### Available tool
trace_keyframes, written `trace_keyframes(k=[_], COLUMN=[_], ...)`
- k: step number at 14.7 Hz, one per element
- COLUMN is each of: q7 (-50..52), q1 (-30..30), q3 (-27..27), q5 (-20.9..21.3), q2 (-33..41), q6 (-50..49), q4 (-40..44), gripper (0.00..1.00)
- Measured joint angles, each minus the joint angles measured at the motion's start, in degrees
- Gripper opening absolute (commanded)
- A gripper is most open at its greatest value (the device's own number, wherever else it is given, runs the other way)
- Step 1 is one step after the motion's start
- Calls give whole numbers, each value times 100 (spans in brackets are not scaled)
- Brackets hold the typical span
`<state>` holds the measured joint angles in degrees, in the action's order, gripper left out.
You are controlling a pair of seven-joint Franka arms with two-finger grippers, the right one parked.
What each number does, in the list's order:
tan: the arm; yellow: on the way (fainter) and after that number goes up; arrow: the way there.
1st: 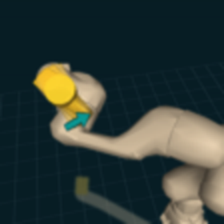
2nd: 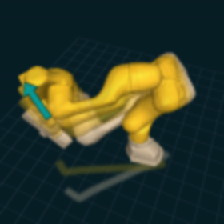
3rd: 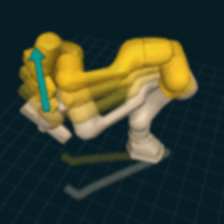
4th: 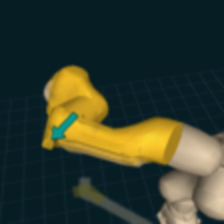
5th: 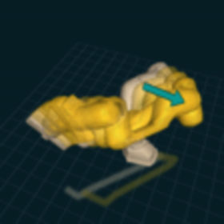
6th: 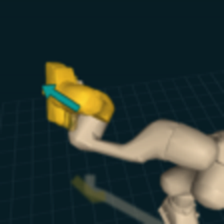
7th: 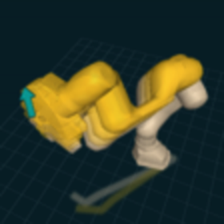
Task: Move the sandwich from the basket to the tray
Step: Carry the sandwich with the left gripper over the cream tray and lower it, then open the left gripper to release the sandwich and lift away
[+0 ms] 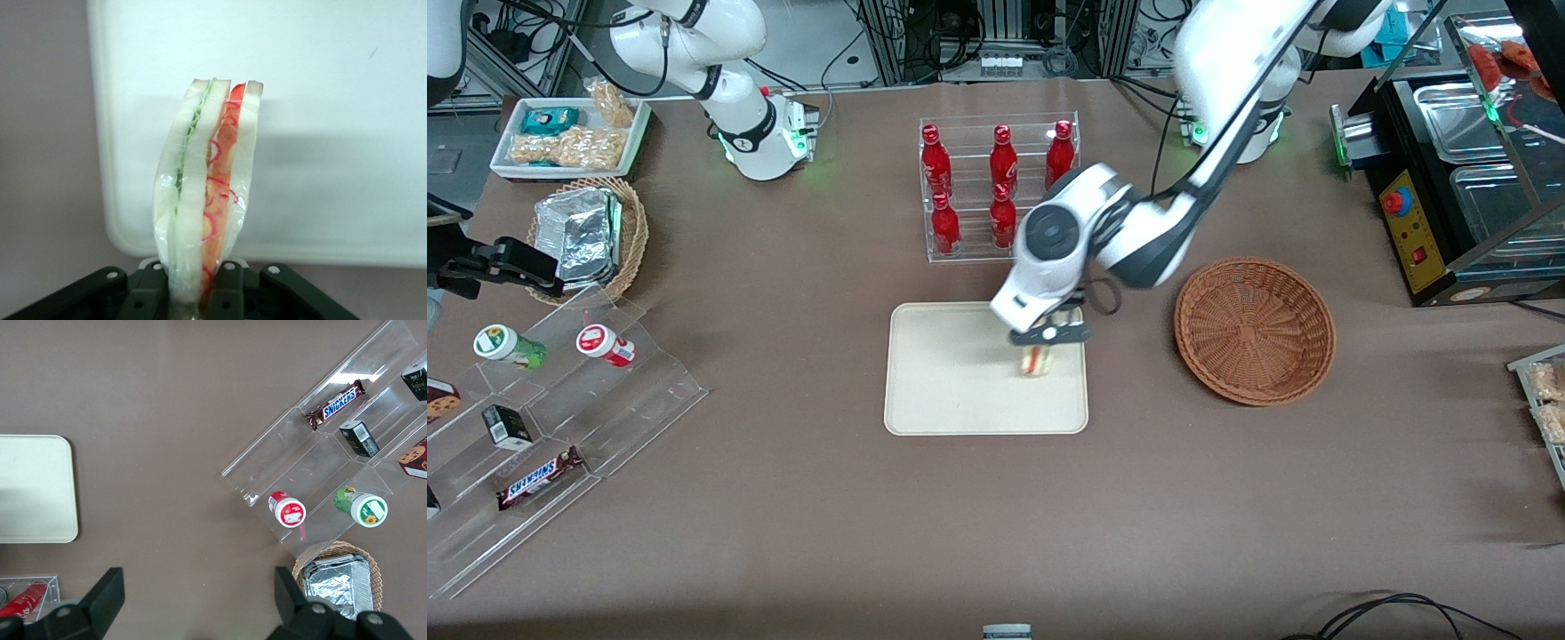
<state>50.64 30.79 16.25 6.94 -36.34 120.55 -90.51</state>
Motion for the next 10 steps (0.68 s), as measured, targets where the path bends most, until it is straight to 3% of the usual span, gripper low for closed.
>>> trace_keyframes(k=[2,3,6,7,10], q7=[546,782,1061,1080,1104], q1=[229,324,521,535,526], q3=[-2,-3,-5,-6,-76], q5=[568,769,933,938,950], q2=[-653,-911,-1347,-1385,-1375], q6=[2,2,-40,-70,-104], q4=[661,940,1529,1636,1829], gripper=[14,23,73,100,100])
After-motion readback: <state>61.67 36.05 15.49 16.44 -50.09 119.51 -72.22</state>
